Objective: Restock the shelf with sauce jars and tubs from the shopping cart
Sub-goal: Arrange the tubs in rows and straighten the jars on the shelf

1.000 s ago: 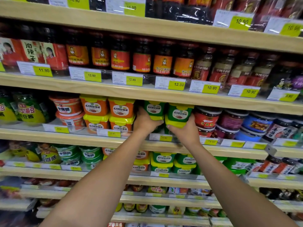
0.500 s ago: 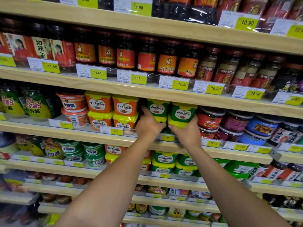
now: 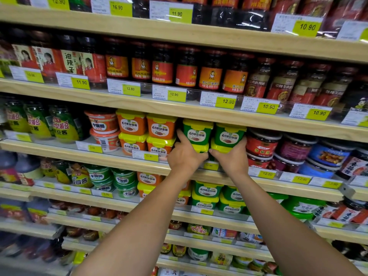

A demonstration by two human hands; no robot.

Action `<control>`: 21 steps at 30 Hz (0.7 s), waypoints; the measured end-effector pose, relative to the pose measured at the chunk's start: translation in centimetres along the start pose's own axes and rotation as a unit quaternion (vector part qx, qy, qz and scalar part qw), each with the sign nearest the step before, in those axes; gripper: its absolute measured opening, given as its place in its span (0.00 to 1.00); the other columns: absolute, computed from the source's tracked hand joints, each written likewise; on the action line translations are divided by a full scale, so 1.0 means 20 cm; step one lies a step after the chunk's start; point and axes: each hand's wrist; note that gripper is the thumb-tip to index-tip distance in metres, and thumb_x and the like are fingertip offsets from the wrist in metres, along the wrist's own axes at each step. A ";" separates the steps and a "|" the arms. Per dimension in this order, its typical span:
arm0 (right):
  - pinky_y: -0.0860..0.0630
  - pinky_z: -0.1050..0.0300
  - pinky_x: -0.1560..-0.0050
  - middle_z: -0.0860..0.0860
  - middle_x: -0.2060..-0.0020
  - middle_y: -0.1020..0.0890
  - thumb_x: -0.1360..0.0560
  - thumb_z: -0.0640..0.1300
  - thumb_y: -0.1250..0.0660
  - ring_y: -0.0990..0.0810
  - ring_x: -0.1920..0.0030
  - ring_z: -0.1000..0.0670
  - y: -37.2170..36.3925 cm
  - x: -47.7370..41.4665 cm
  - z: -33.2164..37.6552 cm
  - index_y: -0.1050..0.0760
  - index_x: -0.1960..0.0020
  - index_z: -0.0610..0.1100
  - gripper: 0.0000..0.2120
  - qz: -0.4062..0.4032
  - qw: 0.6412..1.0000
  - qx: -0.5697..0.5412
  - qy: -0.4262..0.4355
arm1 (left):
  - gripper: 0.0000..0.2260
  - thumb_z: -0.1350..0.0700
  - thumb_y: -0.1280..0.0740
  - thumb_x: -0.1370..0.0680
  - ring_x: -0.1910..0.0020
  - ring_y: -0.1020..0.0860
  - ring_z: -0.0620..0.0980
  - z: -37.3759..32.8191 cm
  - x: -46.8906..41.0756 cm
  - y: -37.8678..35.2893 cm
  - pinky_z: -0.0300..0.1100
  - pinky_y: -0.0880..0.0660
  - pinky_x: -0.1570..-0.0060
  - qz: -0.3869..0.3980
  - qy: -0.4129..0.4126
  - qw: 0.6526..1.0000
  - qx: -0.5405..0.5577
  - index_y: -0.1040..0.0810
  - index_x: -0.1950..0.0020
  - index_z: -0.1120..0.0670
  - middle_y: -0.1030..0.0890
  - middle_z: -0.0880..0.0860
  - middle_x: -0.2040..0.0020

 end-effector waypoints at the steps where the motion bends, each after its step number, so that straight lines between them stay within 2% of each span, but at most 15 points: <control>1: 0.22 0.42 0.42 0.47 0.33 0.24 0.41 0.61 0.19 0.23 0.35 0.41 0.00 0.00 0.01 0.46 0.24 0.47 0.55 -0.004 1.000 0.007 -0.006 | 0.57 0.31 0.26 0.34 0.40 0.21 0.59 0.00 0.00 0.00 0.52 0.24 0.51 0.000 0.000 1.000 0.001 0.58 0.20 0.54 0.23 0.57 0.35; 7: 0.22 0.44 0.46 0.45 0.37 0.22 0.39 0.64 0.22 0.21 0.39 0.38 0.01 0.02 0.02 0.46 0.25 0.47 0.54 -0.009 0.998 0.049 -0.025 | 0.57 0.32 0.26 0.33 0.38 0.22 0.59 0.00 0.01 0.01 0.52 0.24 0.49 0.008 0.001 1.000 0.006 0.58 0.20 0.53 0.24 0.57 0.34; 15: 0.22 0.46 0.45 0.45 0.39 0.21 0.40 0.63 0.21 0.21 0.40 0.39 0.06 0.04 0.02 0.42 0.29 0.47 0.49 0.005 0.998 0.057 -0.021 | 0.56 0.33 0.26 0.32 0.37 0.22 0.59 0.00 0.01 0.02 0.53 0.24 0.48 0.010 -0.004 1.000 0.018 0.59 0.20 0.53 0.25 0.58 0.33; 19: 0.22 0.46 0.47 0.46 0.39 0.21 0.40 0.63 0.21 0.20 0.41 0.39 0.07 0.04 0.02 0.42 0.29 0.47 0.49 0.015 0.998 0.058 -0.017 | 0.57 0.41 0.23 0.30 0.30 0.28 0.60 0.02 0.00 0.04 0.54 0.27 0.37 0.054 -0.016 0.993 0.105 0.62 0.18 0.53 0.31 0.58 0.26; 21: 0.22 0.46 0.46 0.46 0.39 0.21 0.39 0.63 0.21 0.21 0.40 0.40 0.07 0.04 0.01 0.42 0.29 0.46 0.49 0.021 0.998 0.055 -0.013 | 0.52 0.46 0.22 0.29 0.28 0.30 0.58 0.05 0.02 0.07 0.53 0.29 0.33 0.061 -0.036 0.986 0.154 0.54 0.18 0.54 0.32 0.56 0.25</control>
Point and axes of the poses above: each hand's wrist, its own x-axis away from the middle knuckle, its own y-axis out of the back of the hand, z = x × y
